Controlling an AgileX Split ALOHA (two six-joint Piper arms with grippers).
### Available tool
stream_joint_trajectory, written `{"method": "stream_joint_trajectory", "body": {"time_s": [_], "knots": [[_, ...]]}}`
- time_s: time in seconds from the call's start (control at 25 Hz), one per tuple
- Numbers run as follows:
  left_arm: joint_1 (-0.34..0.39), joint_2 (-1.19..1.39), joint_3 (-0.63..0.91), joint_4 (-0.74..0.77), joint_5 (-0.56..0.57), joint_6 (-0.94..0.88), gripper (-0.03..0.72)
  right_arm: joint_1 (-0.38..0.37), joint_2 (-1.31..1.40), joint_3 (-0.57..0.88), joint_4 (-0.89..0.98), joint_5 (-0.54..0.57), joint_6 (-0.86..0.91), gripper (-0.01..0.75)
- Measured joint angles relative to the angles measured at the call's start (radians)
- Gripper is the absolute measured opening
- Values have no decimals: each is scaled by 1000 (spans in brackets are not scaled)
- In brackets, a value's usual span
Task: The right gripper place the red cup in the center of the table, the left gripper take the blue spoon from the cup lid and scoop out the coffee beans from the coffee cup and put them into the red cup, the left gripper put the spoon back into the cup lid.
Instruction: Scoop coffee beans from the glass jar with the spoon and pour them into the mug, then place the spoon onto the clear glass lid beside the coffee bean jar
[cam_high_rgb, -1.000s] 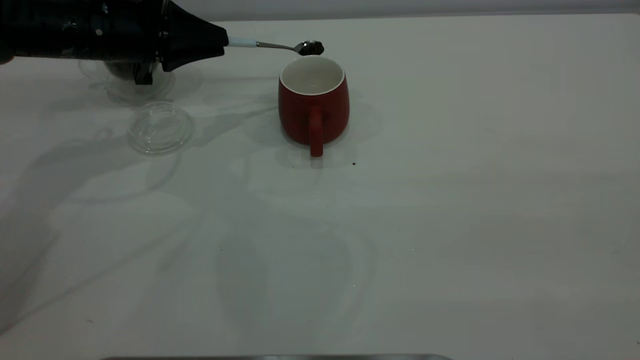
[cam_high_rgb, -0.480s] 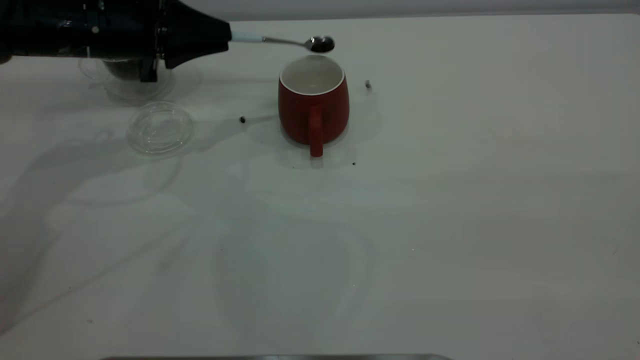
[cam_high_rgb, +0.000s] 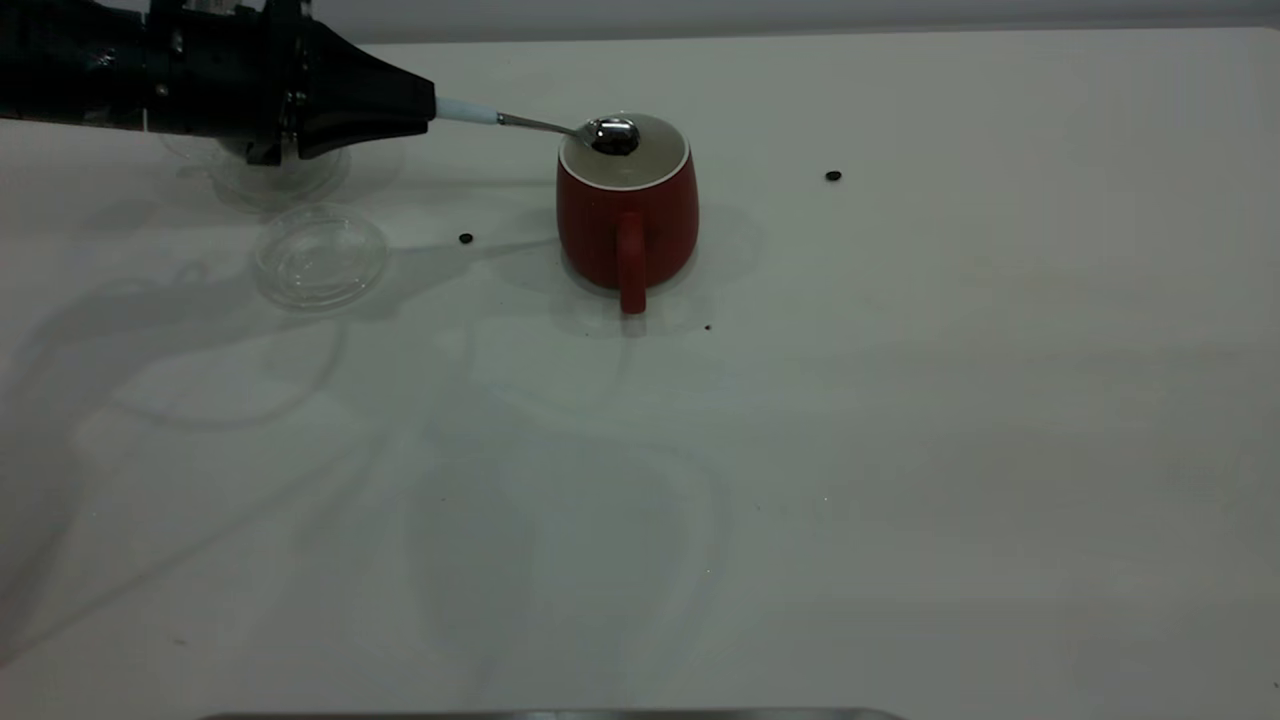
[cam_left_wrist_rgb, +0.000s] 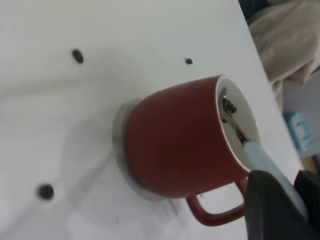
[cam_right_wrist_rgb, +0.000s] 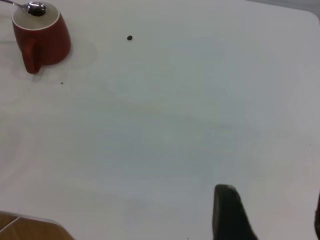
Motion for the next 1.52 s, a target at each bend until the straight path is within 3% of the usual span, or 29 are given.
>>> {"method": "stream_joint_trajectory", "body": {"time_s": [0.4, 0.56, 0.92, 1.08, 1.52], "knots": [[-13, 0, 0, -70, 0, 457, 126, 0, 0, 0, 0, 0, 0, 438], [-15, 0, 0, -105, 8, 509, 126, 0, 0, 0, 0, 0, 0, 438], [12, 0, 0, -105, 102, 124, 126, 0, 0, 0, 0, 0, 0, 438], [80, -6, 0, -49, 168, -16, 126, 0, 0, 0, 0, 0, 0, 438], [273, -266, 0, 225, 197, -219, 126, 0, 0, 0, 0, 0, 0, 438]]}}
